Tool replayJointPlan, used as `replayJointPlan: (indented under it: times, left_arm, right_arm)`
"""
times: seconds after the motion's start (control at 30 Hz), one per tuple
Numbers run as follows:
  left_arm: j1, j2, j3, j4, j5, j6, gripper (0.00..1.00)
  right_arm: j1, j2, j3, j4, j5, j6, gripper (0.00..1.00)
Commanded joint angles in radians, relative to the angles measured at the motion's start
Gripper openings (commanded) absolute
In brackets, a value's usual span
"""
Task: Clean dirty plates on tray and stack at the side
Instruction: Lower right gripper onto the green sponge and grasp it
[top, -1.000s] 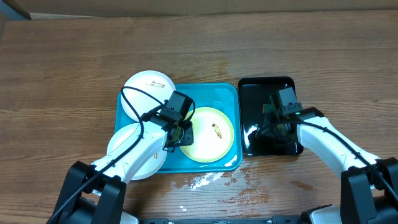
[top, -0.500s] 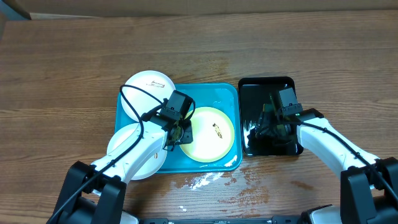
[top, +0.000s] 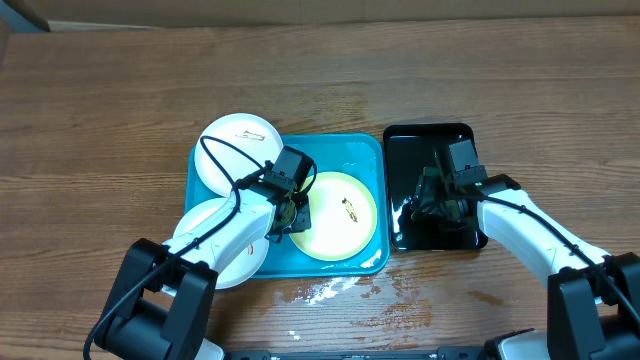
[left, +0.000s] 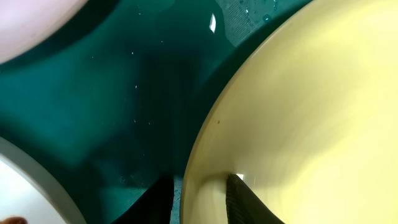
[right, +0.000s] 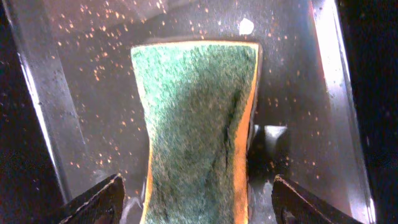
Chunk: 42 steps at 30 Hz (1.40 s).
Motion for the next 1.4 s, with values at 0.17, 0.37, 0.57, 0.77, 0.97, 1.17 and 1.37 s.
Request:
replayJointPlan:
  times: [0.17, 0.37, 0.57, 0.77, 0.97, 1.17, 1.37]
  left_arm:
    - [0.005, 0.010, 0.013, 0.002, -0.002, -0.013, 0.27]
    - [0.005, 0.010, 0.013, 0.002, -0.002, -0.013, 0.25]
    - [0.005, 0.010, 0.013, 0.002, -0.002, -0.013, 0.22]
    - [0.005, 0.010, 0.013, 0.001, -0.002, -0.013, 0.20]
    - [0.005, 0.010, 0.013, 0.001, -0.002, -0.013, 0.27]
    - [0.005, 0.010, 0.013, 0.001, -0.002, -0.013, 0.27]
    - [0.005, 0.010, 0.013, 0.001, -0.002, -0.013, 0.30]
  right_arm:
    - [0.003, -0.001, -0.012, -0.007, 0.006, 0.000, 0.76]
    - [0.003, 0.000, -0.066, 0.061, 0.006, 0.000, 0.69]
    - [0.003, 0.000, -0.088, 0.090, 0.006, 0.000, 0.23]
    - [0.003, 0.000, -0.019, 0.030, 0.006, -0.001, 0.21]
    - [0.002, 0.000, 0.113, -0.055, 0.010, -0.079, 0.79]
    - [0.002, 0.014, 0.126, 0.016, 0.042, -0.079, 0.80]
    - [0.002, 0.117, 0.126, 0.061, 0.108, -0.079, 0.80]
